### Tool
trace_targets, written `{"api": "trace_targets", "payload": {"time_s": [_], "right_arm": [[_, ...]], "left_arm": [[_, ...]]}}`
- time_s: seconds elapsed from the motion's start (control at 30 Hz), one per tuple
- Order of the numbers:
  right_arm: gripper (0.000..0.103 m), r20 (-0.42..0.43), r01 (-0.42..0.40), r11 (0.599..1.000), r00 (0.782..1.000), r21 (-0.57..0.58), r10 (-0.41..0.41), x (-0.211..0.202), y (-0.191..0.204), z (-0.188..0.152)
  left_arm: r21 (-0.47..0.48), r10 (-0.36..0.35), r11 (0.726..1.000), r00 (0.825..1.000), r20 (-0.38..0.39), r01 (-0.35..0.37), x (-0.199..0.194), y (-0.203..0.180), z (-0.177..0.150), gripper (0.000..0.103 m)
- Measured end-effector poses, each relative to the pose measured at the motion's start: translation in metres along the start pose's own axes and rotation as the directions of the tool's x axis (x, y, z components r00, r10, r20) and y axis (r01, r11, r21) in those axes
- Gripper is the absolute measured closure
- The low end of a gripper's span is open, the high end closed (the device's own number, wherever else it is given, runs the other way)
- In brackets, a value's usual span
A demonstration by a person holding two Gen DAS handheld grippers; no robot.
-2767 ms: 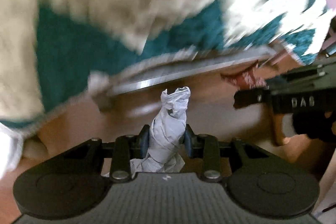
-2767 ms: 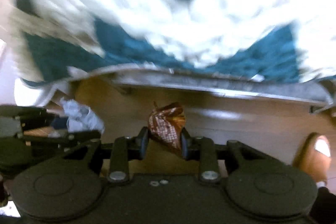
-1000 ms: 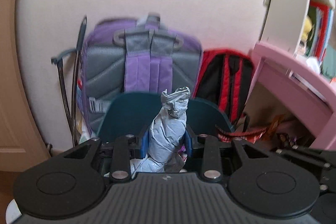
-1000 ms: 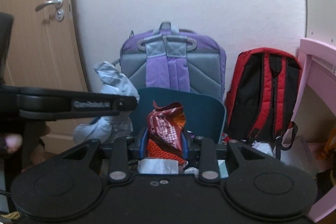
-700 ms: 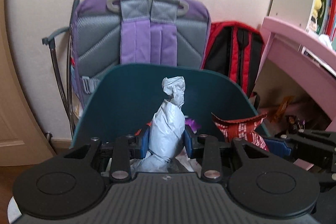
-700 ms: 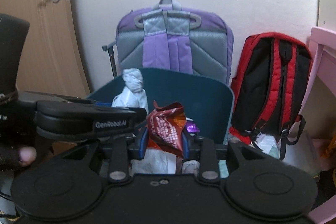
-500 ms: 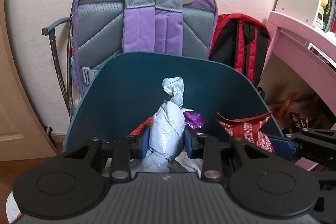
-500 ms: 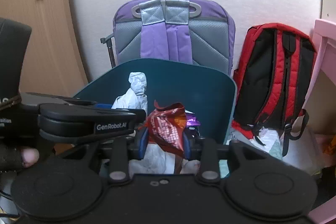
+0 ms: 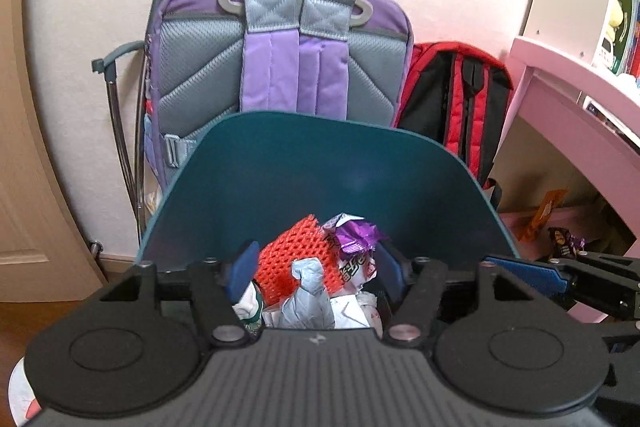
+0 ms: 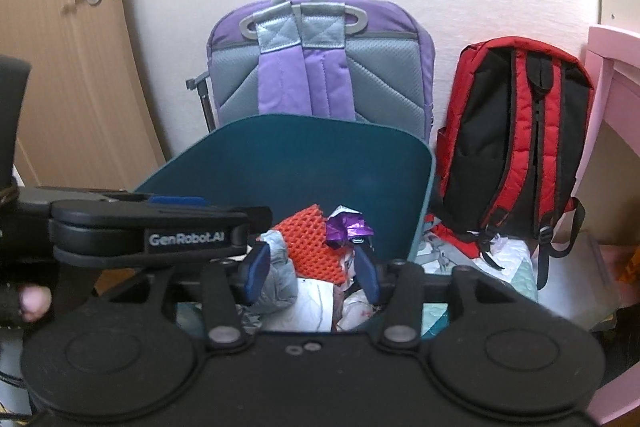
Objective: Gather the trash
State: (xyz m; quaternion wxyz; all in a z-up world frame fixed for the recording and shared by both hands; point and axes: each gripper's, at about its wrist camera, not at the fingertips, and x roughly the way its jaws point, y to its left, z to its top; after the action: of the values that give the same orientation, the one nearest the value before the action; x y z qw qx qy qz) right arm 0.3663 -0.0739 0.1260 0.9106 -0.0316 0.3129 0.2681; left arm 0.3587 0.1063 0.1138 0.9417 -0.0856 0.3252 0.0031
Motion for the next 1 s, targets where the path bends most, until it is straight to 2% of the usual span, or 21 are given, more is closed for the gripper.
{"api": "trace_targets", "payload": {"time_s": [0.03,0.17,0.33,0.47,0.7,0.87,0.9,0.93,1.0], "right_arm": [[0.056,0.004,-0.002,1.0,1.0,0.005,0.002,-0.004,0.0,0.0],[0.055,0.028,-0.007,1.0,1.0,0.01,0.007,-0.02,0.0,0.001],[0.054,0.06,-0.012,1.0,0.998,0.007,0.011,-0.044,0.002,0.001],[0.054,0.088,-0.017,1.0,0.996,0.002,0.017,-0.066,0.005,0.0],[0.052,0.13,-0.035,0.999,0.991,-0.006,0.035,-0.102,0.006,-0.004],[0.051,0.153,-0.049,0.999,0.987,-0.001,0.049,-0.125,0.003,-0.011],[0.051,0.157,-0.052,0.999,0.986,0.001,0.051,-0.129,0.003,-0.013],[0.051,0.161,-0.055,0.998,0.985,0.002,0.054,-0.133,0.003,-0.015],[0.051,0.169,-0.062,0.998,0.984,0.002,0.061,-0.142,0.003,-0.018]], "left_arm": [[-0.002,0.006,1.0,1.0,0.006,-0.006,-0.004,-0.001,0.0,0.028],[-0.009,0.008,1.0,0.999,0.038,-0.008,-0.023,-0.003,0.001,0.022],[-0.01,0.008,1.0,0.997,0.077,-0.007,-0.051,-0.006,0.0,0.02],[-0.008,0.016,1.0,0.995,0.103,-0.015,-0.075,-0.011,-0.004,0.013],[0.013,0.028,0.999,0.989,0.142,-0.03,-0.113,-0.022,-0.015,0.012],[-0.001,0.013,1.0,0.987,0.162,-0.013,-0.137,-0.028,-0.026,0.011],[-0.003,0.013,1.0,0.987,0.163,-0.012,-0.141,-0.029,-0.028,0.009],[-0.003,0.015,1.0,0.986,0.164,-0.014,-0.145,-0.03,-0.031,0.002],[-0.007,0.018,1.0,0.984,0.178,-0.017,-0.153,-0.033,-0.036,0.0]]}}
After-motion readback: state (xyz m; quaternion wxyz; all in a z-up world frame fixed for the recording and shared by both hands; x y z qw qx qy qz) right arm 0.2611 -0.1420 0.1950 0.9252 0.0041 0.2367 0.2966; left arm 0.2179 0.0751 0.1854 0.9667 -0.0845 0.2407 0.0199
